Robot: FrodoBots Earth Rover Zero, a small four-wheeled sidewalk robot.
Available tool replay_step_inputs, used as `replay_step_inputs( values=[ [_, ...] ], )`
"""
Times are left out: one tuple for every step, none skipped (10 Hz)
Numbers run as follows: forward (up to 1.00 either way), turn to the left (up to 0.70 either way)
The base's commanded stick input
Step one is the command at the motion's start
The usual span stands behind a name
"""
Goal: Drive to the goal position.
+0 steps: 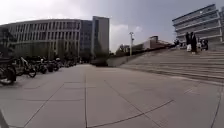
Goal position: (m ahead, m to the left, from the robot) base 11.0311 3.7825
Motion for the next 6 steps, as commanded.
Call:
replay_step_inputs(
  values=[
    [0.45,0.0],
    [0.45,0.0],
    [0.45,0.0],
    [0.45,0.0],
    [0.45,0.0],
    [0.45,0.0]
  ],
)
